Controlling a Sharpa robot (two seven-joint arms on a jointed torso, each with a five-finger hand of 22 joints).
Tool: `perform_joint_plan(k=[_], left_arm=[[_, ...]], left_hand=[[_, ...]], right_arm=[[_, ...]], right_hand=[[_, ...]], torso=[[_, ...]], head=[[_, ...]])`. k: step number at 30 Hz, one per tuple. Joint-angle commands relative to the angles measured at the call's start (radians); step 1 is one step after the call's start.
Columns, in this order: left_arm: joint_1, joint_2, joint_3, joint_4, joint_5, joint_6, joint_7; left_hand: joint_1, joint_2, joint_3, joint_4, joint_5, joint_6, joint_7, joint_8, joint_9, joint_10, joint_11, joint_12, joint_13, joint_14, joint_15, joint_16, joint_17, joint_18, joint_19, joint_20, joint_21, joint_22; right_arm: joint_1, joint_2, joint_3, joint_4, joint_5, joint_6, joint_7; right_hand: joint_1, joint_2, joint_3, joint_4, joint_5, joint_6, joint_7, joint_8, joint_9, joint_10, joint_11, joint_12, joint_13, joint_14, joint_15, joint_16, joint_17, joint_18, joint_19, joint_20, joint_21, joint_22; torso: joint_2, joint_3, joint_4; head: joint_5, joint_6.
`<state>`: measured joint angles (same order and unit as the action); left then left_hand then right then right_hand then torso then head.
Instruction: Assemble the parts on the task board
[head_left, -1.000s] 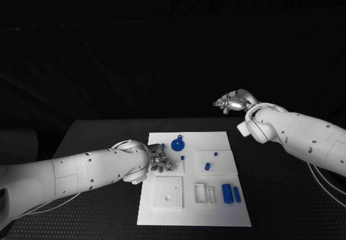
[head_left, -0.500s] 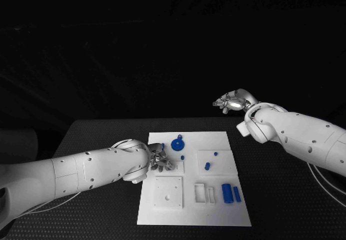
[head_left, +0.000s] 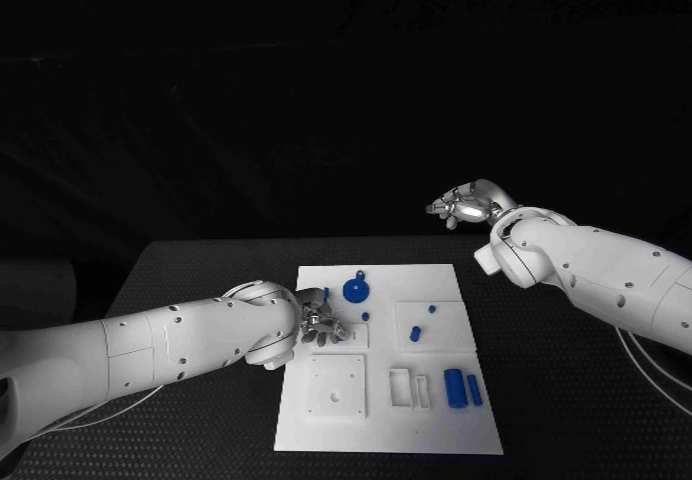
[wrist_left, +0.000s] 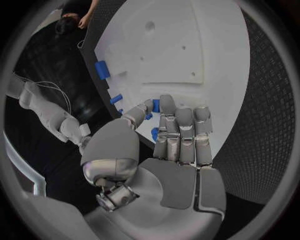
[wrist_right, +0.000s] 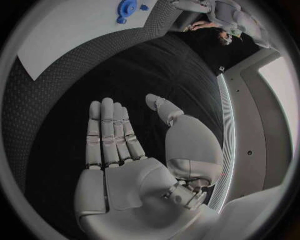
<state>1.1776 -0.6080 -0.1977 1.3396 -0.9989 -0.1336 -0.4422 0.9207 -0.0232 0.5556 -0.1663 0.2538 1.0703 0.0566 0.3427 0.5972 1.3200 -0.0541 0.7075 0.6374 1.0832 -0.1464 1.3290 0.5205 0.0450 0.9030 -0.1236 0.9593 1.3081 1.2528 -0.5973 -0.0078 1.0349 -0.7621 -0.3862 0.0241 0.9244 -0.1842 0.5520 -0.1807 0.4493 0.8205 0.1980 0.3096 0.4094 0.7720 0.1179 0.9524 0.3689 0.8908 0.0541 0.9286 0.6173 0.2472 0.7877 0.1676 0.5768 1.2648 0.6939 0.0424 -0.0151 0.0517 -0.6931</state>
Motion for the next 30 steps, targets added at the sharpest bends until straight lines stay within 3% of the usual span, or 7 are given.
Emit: perform_joint_plan(k=[1,6,13,25,30], left_arm=[[0.000,0.002,0.003,0.004,0.031,-0.021,0.013],[0.000,-0.001,0.004,0.006,0.040,-0.021,0.012],[0.001,-0.003,0.005,0.006,0.041,-0.020,0.007],[0.003,-0.005,0.009,0.003,0.037,0.006,0.000],[0.005,-0.004,0.016,-0.006,0.037,0.029,-0.002]], left_hand=[[0.024,0.042,0.047,-0.054,0.016,0.006,0.000,0.006,0.002,0.007,0.001,-0.004,0.001,0.007,-0.005,0.006,-0.001,-0.020,0.009,-0.116,-0.007,0.003],[-0.005,0.057,0.045,-0.075,0.072,0.015,-0.002,0.014,0.004,0.016,-0.001,-0.003,0.005,0.012,-0.006,0.010,0.001,-0.020,0.013,-0.117,-0.007,0.009],[-0.016,0.064,0.050,-0.093,0.102,0.022,-0.005,0.020,0.006,0.023,-0.003,0.000,0.008,0.016,-0.008,0.014,0.002,-0.019,0.018,-0.119,-0.006,0.013],[-0.016,0.066,0.055,-0.105,0.111,0.024,-0.006,0.023,0.007,0.027,-0.004,0.002,0.009,0.019,-0.009,0.016,0.003,-0.018,0.021,-0.120,-0.005,0.015],[-0.014,0.066,0.057,-0.109,0.110,0.024,-0.006,0.023,0.007,0.028,-0.004,0.001,0.010,0.019,-0.009,0.016,0.003,-0.018,0.022,-0.121,-0.005,0.015]], right_arm=[[-0.001,0.001,0.000,0.000,0.001,0.012,0.008],[-0.003,0.002,0.000,-0.002,0.001,0.013,0.008],[-0.003,0.002,0.000,-0.003,0.001,0.014,0.007],[-0.004,0.002,0.000,-0.003,0.002,0.015,0.008],[-0.004,0.003,0.000,-0.003,0.002,0.015,0.008]], right_hand=[[-0.008,0.000,-0.006,0.001,0.006,-0.004,0.001,0.002,-0.001,-0.008,-0.001,0.007,-0.001,-0.009,0.000,0.006,-0.002,0.015,-0.003,0.005,-0.005,0.001],[-0.008,0.000,-0.007,0.001,0.007,-0.004,0.001,0.002,-0.001,-0.008,-0.001,0.007,-0.002,-0.009,0.000,0.006,-0.002,0.015,-0.003,0.005,-0.005,0.001],[-0.008,0.000,-0.006,0.001,0.007,-0.004,0.001,0.001,-0.001,-0.008,-0.001,0.007,-0.002,-0.010,0.000,0.007,-0.002,0.015,-0.003,0.005,-0.005,0.001],[-0.008,0.000,-0.006,0.000,0.008,-0.004,0.001,0.001,-0.002,-0.008,-0.001,0.008,-0.004,-0.010,0.000,0.007,-0.003,0.015,-0.003,0.005,-0.006,0.002],[-0.008,0.000,-0.007,0.000,0.008,-0.004,0.001,0.001,-0.002,-0.009,-0.001,0.008,-0.004,-0.010,0.000,0.007,-0.003,0.015,-0.003,0.005,-0.006,0.002]], torso=[[0.000,0.0006,0.0004],[0.000,0.0012,0.0002],[0.000,0.0006,-0.0008],[0.000,0.0012,-0.0003],[0.000,0.0009,-0.0004]], head=[[0.000,0.000],[0.002,0.001],[0.002,0.002],[0.002,0.000],[0.002,0.001]])
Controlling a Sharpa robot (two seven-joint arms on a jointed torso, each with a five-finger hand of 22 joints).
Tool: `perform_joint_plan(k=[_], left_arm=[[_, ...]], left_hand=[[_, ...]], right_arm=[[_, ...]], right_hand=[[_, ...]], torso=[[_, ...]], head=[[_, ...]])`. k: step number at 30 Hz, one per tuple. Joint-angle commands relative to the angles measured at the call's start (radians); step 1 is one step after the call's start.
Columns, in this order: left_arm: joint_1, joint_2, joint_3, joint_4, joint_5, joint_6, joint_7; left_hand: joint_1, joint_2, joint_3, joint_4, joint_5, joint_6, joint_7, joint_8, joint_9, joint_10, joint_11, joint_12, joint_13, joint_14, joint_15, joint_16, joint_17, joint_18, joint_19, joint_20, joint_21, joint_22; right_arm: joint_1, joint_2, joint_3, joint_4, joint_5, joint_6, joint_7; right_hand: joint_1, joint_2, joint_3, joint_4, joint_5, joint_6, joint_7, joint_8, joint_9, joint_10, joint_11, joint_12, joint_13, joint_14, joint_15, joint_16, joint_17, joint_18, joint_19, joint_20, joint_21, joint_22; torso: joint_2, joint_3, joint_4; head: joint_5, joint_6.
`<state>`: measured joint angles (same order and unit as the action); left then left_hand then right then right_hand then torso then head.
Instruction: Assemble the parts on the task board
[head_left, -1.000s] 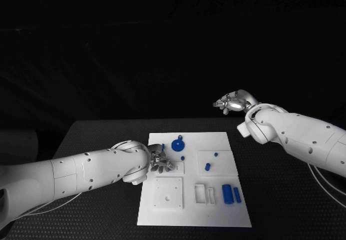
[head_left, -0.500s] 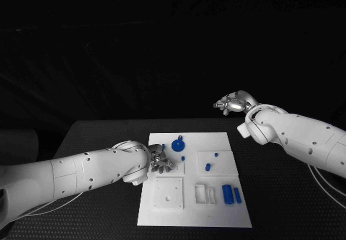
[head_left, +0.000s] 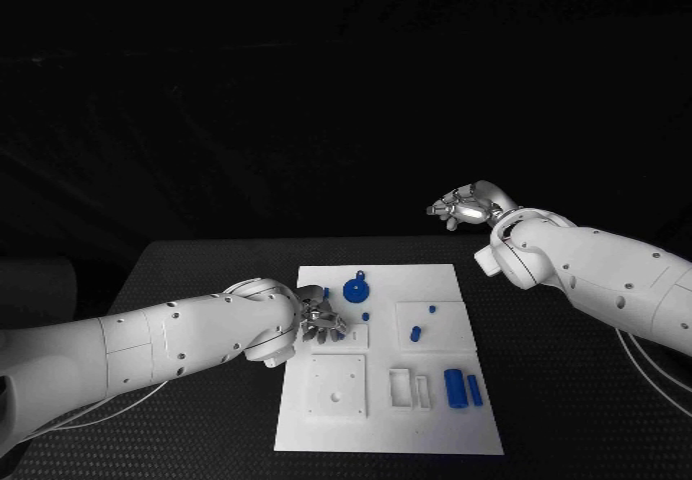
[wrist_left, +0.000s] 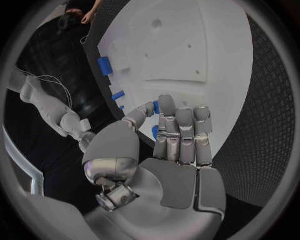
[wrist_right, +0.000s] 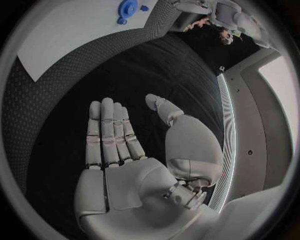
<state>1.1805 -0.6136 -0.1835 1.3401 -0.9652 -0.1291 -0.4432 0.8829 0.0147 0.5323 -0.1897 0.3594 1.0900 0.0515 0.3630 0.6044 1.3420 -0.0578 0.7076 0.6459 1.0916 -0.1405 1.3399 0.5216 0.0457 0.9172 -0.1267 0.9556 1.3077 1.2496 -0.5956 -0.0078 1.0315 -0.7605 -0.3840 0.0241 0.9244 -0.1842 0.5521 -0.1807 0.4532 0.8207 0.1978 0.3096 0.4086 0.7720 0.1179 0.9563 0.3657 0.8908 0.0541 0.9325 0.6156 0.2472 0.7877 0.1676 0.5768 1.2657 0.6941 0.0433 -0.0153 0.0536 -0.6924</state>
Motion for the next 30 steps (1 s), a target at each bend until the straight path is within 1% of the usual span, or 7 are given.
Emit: perform_joint_plan(k=[1,10,14,15,17,20,30], left_arm=[[0.002,0.002,0.003,-0.008,0.002,0.026,-0.001],[0.005,0.007,0.009,-0.025,0.007,0.112,0.006],[0.008,0.013,0.011,-0.043,0.036,0.179,0.011],[0.008,0.014,0.011,-0.045,0.041,0.187,0.011],[0.010,0.017,0.012,-0.054,0.061,0.213,0.010],[0.012,0.019,0.014,-0.060,0.062,0.225,0.013],[0.021,0.025,0.024,-0.080,0.064,0.210,0.021]], left_hand=[[0.025,0.028,0.081,-0.087,0.002,0.004,-0.001,0.003,0.000,0.007,0.000,0.001,0.001,0.011,-0.015,0.005,0.001,-0.018,0.008,-0.118,-0.001,0.016],[0.030,0.026,0.085,-0.090,-0.008,0.004,0.000,0.004,0.001,0.008,0.002,0.000,0.001,0.010,-0.012,0.004,0.001,-0.019,0.006,-0.116,-0.002,0.017],[0.032,0.026,0.087,-0.090,-0.014,0.003,0.001,0.004,0.002,0.006,0.004,-0.001,0.001,0.008,-0.009,0.003,0.000,-0.020,0.003,-0.115,-0.003,0.017],[0.032,0.026,0.087,-0.090,-0.014,0.002,0.001,0.004,0.002,0.006,0.004,-0.001,0.001,0.007,-0.009,0.003,0.000,-0.021,0.002,-0.115,-0.003,0.018],[0.034,0.027,0.088,-0.090,-0.016,0.002,0.002,0.004,0.002,0.005,0.005,-0.002,0.001,0.006,-0.008,0.003,0.000,-0.021,0.001,-0.114,-0.003,0.018],[0.035,0.028,0.088,-0.089,-0.019,0.000,0.003,0.003,0.003,0.004,0.005,-0.003,0.001,0.004,-0.007,0.002,0.000,-0.022,-0.002,-0.113,-0.004,0.018],[0.038,0.028,0.089,-0.090,-0.020,0.000,0.003,0.004,0.005,0.003,0.005,-0.003,0.001,0.003,-0.006,0.003,0.000,-0.022,-0.003,-0.112,-0.004,0.019]], right_arm=[[0.000,0.001,0.000,0.000,0.000,0.013,0.008],[-0.004,0.003,0.000,-0.002,0.000,0.012,0.008],[-0.006,0.005,0.000,-0.003,0.001,0.013,0.009],[-0.006,0.005,0.000,-0.003,0.001,0.013,0.009],[-0.007,0.005,0.000,-0.003,0.001,0.013,0.009],[-0.007,0.004,0.000,-0.003,0.002,0.013,0.009],[-0.011,0.007,0.000,-0.005,0.002,0.013,0.010]], right_hand=[[-0.008,0.000,-0.007,0.000,0.005,-0.005,0.001,0.001,-0.001,-0.009,-0.001,0.005,-0.001,-0.010,0.000,0.003,-0.001,0.015,-0.003,0.005,-0.006,0.001],[-0.008,0.001,-0.007,0.000,0.005,-0.005,0.001,0.001,-0.001,-0.009,-0.001,0.005,-0.002,-0.010,0.000,0.004,-0.002,0.015,-0.003,0.005,-0.006,0.002],[-0.008,0.001,-0.007,0.000,0.005,-0.005,0.001,0.001,-0.001,-0.009,0.000,0.006,-0.003,-0.011,0.000,0.004,-0.002,0.015,-0.003,0.005,-0.007,0.002],[-0.008,0.001,-0.007,0.000,0.005,-0.005,0.001,0.001,-0.001,-0.009,0.000,0.006,-0.003,-0.011,0.000,0.004,-0.002,0.015,-0.003,0.005,-0.007,0.002],[-0.008,0.001,-0.007,0.000,0.005,-0.005,0.001,0.001,-0.001,-0.009,0.000,0.006,-0.003,-0.011,0.000,0.004,-0.002,0.015,-0.003,0.005,-0.007,0.002],[-0.008,0.001,-0.007,0.000,0.005,-0.005,0.001,0.001,-0.001,-0.009,0.000,0.006,-0.003,-0.011,0.000,0.004,-0.003,0.015,-0.003,0.005,-0.007,0.002],[-0.009,0.001,-0.007,0.001,0.005,-0.005,0.002,0.001,-0.002,-0.010,0.000,0.007,-0.005,-0.011,0.000,0.004,-0.003,0.015,-0.003,0.005,-0.007,0.002]], torso=[[0.000,0.0002,-0.0003],[0.000,-0.0005,-0.0005],[0.000,0.0001,-0.0003],[0.000,0.0002,-0.0004],[0.000,-0.0003,-0.0006],[0.001,-0.0009,-0.0010],[0.000,-0.0004,0.0005]], head=[[0.000,0.000],[-0.001,-0.002],[-0.001,-0.002],[0.000,-0.002],[-0.001,-0.003],[-0.002,-0.003],[-0.003,-0.004]])
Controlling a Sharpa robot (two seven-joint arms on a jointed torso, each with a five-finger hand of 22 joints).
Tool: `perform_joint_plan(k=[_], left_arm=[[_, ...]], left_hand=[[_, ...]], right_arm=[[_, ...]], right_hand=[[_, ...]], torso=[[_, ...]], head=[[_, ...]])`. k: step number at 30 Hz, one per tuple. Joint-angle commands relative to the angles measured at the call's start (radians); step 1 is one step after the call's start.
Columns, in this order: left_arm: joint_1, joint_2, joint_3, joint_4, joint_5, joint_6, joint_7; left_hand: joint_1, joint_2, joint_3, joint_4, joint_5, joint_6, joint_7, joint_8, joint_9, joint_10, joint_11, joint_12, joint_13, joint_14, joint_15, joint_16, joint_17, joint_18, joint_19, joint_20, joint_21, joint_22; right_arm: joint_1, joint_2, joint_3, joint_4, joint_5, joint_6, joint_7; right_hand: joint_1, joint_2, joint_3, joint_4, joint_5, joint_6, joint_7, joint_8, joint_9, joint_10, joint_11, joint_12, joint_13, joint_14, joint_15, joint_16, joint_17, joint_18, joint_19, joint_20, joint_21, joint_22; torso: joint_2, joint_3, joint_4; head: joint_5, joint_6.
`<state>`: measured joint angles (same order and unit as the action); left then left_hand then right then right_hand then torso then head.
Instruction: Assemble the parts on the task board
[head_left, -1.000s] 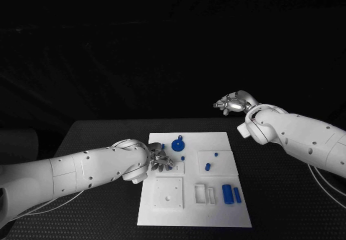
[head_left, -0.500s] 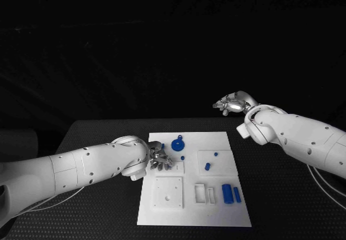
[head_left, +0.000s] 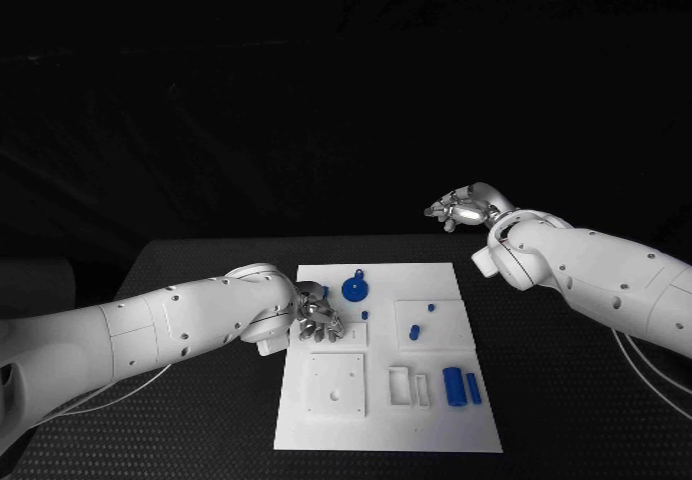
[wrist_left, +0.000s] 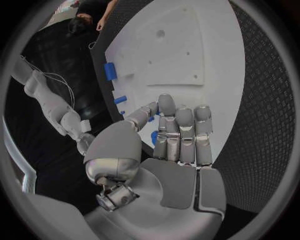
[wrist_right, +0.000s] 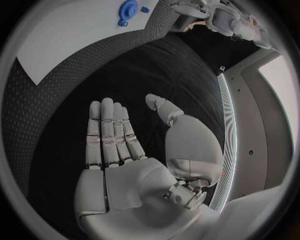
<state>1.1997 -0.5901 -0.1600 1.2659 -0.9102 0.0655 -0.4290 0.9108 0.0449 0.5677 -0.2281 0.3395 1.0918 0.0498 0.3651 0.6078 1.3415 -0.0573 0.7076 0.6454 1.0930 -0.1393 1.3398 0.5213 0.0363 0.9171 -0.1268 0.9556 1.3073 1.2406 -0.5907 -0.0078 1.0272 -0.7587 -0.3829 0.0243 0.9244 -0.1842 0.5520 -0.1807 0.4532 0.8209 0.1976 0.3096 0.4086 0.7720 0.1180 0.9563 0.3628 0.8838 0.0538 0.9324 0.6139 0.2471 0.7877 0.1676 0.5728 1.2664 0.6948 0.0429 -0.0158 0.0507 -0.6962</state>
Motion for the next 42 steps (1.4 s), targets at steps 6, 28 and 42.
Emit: perform_joint_plan(k=[6,28,42], left_arm=[[0.005,0.003,0.007,-0.010,0.016,0.016,0.010],[0.009,0.005,0.009,-0.019,0.025,0.017,0.009],[0.009,0.005,0.009,-0.021,0.058,-0.010,0.019]], left_hand=[[0.011,-0.002,0.054,-0.051,0.000,0.000,0.004,0.004,0.003,0.005,0.004,-0.002,0.002,0.002,-0.007,0.004,0.001,-0.012,-0.003,-0.112,-0.004,0.020],[0.012,-0.003,0.053,-0.050,0.001,0.000,0.004,0.005,0.005,0.005,0.004,-0.002,0.003,0.002,-0.007,0.006,0.001,-0.012,-0.002,-0.112,-0.003,0.020],[-0.020,-0.051,0.034,-0.002,-0.045,-0.008,0.004,0.005,0.015,0.004,0.004,-0.005,0.004,0.002,-0.009,0.004,-0.002,-0.010,0.000,-0.112,-0.005,0.018]], right_arm=[[-0.004,0.003,0.000,-0.001,0.002,0.011,0.010],[-0.006,0.003,0.000,-0.002,0.002,0.015,0.010],[-0.011,0.004,0.000,-0.004,0.003,0.016,0.011]], right_hand=[[-0.009,0.001,-0.007,0.001,0.005,-0.006,0.002,0.001,-0.002,-0.010,0.000,0.007,-0.002,-0.004,0.001,0.005,-0.002,0.015,-0.003,0.005,-0.003,0.002],[-0.009,0.002,-0.008,0.000,0.005,-0.006,0.002,0.001,-0.002,-0.011,0.000,0.009,-0.005,-0.005,0.001,0.006,-0.003,0.015,-0.003,0.005,-0.004,0.003],[-0.009,0.003,-0.008,0.000,0.005,-0.006,0.002,0.001,-0.002,-0.011,0.000,0.010,-0.006,-0.005,0.001,0.006,-0.004,0.015,-0.003,0.006,-0.005,0.003]], torso=[[-0.001,0.0002,0.0014],[-0.001,0.0003,0.0014],[-0.001,0.0002,0.0013]], head=[[0.001,-0.001],[0.002,0.002],[0.001,0.002]])
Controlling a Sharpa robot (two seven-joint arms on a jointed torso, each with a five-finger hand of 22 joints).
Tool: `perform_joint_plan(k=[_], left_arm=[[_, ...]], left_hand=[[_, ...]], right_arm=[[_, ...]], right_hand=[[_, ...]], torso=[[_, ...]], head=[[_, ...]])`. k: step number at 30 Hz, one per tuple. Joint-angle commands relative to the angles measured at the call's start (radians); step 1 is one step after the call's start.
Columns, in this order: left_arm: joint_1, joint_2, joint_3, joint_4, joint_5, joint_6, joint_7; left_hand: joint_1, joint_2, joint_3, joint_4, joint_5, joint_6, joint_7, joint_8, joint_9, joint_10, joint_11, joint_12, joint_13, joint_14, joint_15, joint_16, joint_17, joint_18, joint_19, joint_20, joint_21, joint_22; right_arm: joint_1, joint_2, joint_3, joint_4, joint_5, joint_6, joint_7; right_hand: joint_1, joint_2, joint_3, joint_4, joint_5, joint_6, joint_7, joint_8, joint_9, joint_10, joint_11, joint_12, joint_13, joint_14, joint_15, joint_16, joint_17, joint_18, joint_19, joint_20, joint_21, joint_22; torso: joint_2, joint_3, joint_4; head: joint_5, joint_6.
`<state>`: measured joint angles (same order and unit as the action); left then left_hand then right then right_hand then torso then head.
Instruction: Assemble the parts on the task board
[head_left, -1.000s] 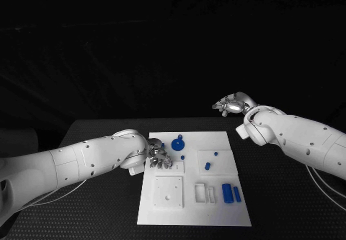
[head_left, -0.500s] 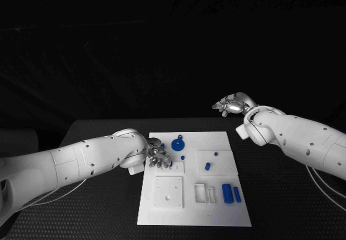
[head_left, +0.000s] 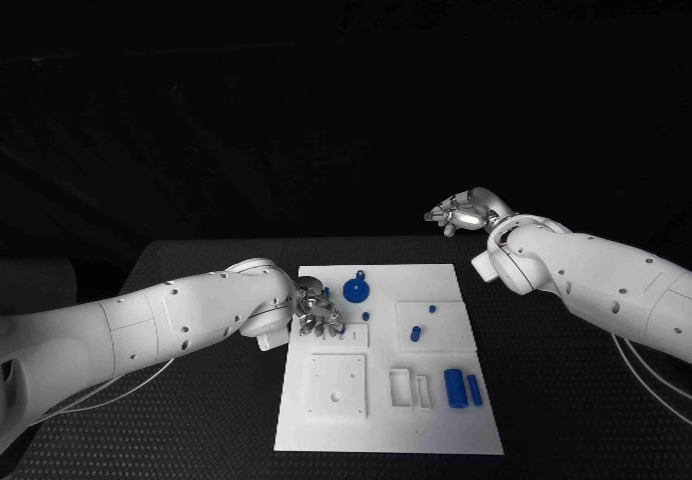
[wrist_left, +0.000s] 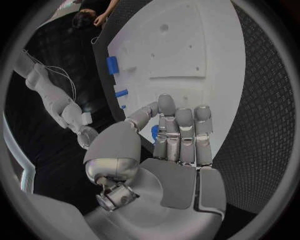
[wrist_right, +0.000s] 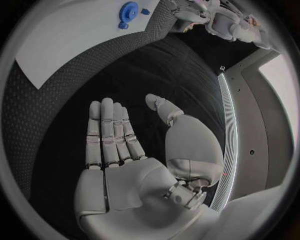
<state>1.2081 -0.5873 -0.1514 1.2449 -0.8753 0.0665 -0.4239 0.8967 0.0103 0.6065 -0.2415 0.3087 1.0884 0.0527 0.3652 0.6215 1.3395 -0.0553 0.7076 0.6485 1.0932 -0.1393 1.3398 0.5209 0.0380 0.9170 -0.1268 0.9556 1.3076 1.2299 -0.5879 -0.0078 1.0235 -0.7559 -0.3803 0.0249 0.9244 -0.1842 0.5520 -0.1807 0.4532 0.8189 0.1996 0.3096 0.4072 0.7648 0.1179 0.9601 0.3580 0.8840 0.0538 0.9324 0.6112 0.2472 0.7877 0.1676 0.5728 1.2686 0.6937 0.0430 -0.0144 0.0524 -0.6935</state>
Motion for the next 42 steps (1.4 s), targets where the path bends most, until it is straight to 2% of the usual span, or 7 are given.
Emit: perform_joint_plan(k=[1,14,26,29,33,36,42], left_arm=[[0.001,0.003,0.000,0.001,0.023,-0.012,0.014],[0.001,0.002,0.001,-0.001,0.029,-0.020,0.013],[0.001,-0.005,0.001,0.003,0.032,-0.041,0.024],[0.000,-0.018,0.007,0.021,0.032,-0.057,0.030],[0.000,-0.044,0.023,0.058,0.016,-0.081,0.037],[0.001,-0.061,0.024,0.085,-0.010,-0.082,0.034],[0.000,-0.068,0.024,0.117,-0.091,-0.065,0.010]], left_hand=[[-0.007,-0.023,-0.004,0.017,-0.022,-0.006,0.001,0.004,0.002,0.006,0.002,-0.005,0.001,0.001,-0.010,0.004,-0.002,-0.012,0.001,-0.112,-0.005,0.018],[-0.025,-0.065,-0.010,0.064,-0.084,-0.006,0.000,0.003,0.005,0.008,0.002,-0.007,0.002,0.003,-0.011,0.005,-0.003,-0.010,0.002,-0.113,-0.007,0.018],[-0.021,-0.080,-0.009,0.069,-0.088,-0.007,0.000,0.002,0.006,0.007,0.001,-0.008,0.003,0.002,-0.012,0.005,-0.004,-0.009,0.003,-0.114,-0.007,0.018],[-0.033,-0.110,-0.012,0.091,-0.118,-0.009,-0.001,0.000,0.007,0.005,0.001,-0.009,0.003,0.002,-0.013,0.004,-0.005,-0.008,0.004,-0.116,-0.009,0.017],[-0.055,-0.174,-0.012,0.141,-0.252,-0.015,-0.002,-0.005,0.007,0.001,0.002,-0.012,0.004,0.000,-0.015,0.001,-0.008,-0.006,0.005,-0.117,-0.013,0.016],[-0.084,-0.246,-0.007,0.195,-0.260,-0.024,0.003,-0.009,0.009,-0.006,0.002,-0.015,0.005,-0.005,-0.014,-0.001,-0.009,-0.005,0.004,-0.117,-0.017,0.015],[-0.105,-0.275,0.000,0.257,-0.260,-0.032,0.004,-0.009,0.015,-0.013,0.003,-0.016,0.008,-0.011,-0.013,-0.001,-0.009,-0.005,0.000,-0.116,-0.019,0.016]], right_arm=[[-0.001,0.001,0.000,0.000,0.000,0.013,0.010],[-0.001,0.001,0.000,0.000,0.000,0.013,0.010],[-0.001,0.000,0.000,0.000,0.000,0.013,0.011],[-0.001,-0.003,0.000,0.002,0.001,0.013,0.011],[-0.002,-0.008,0.000,0.002,0.001,0.012,0.011],[-0.002,-0.009,0.000,0.003,0.001,0.011,0.011],[-0.002,-0.011,0.000,0.005,0.001,0.011,0.011]], right_hand=[[-0.009,0.003,-0.008,0.000,0.005,-0.004,0.000,0.001,-0.001,-0.004,0.000,0.006,-0.002,-0.006,0.001,0.006,-0.001,0.015,-0.003,0.006,-0.005,0.001],[-0.009,0.002,-0.008,0.000,0.005,-0.004,0.000,0.001,-0.001,-0.004,0.000,0.006,-0.003,-0.006,0.001,0.006,-0.002,0.015,-0.003,0.006,-0.005,0.001],[-0.009,0.003,-0.008,0.000,0.005,-0.004,0.000,0.001,-0.001,-0.004,0.000,0.007,-0.003,-0.006,0.001,0.007,-0.002,0.015,-0.004,0.006,-0.006,0.002],[-0.009,0.003,-0.008,0.000,0.005,-0.005,0.000,0.001,-0.001,-0.004,0.000,0.007,-0.004,-0.006,0.001,0.007,-0.002,0.015,-0.004,0.006,-0.006,0.002],[-0.009,0.002,-0.008,0.000,0.005,-0.005,0.000,0.001,-0.001,-0.005,0.001,0.007,-0.004,-0.006,0.001,0.007,-0.003,0.015,-0.004,0.006,-0.006,0.002],[-0.009,0.002,-0.008,0.000,0.005,-0.005,0.000,0.001,-0.002,-0.005,0.001,0.008,-0.004,-0.006,0.001,0.007,-0.003,0.015,-0.004,0.006,-0.006,0.002],[-0.009,0.002,-0.009,-0.001,0.005,-0.005,0.000,0.001,-0.002,-0.005,0.001,0.008,-0.005,-0.006,0.002,0.007,-0.003,0.015,-0.004,0.006,-0.006,0.002]], torso=[[0.000,0.0001,0.0000],[0.000,-0.0001,-0.0006],[0.000,-0.0004,-0.0009],[0.000,-0.0009,-0.0012],[0.000,-0.0004,-0.0004],[-0.001,0.0003,0.0009],[-0.001,0.0002,0.0005]], head=[[-0.001,-0.001],[0.000,0.001],[-0.001,0.003],[-0.002,0.004],[-0.006,0.002],[-0.007,0.002],[-0.006,0.006]])
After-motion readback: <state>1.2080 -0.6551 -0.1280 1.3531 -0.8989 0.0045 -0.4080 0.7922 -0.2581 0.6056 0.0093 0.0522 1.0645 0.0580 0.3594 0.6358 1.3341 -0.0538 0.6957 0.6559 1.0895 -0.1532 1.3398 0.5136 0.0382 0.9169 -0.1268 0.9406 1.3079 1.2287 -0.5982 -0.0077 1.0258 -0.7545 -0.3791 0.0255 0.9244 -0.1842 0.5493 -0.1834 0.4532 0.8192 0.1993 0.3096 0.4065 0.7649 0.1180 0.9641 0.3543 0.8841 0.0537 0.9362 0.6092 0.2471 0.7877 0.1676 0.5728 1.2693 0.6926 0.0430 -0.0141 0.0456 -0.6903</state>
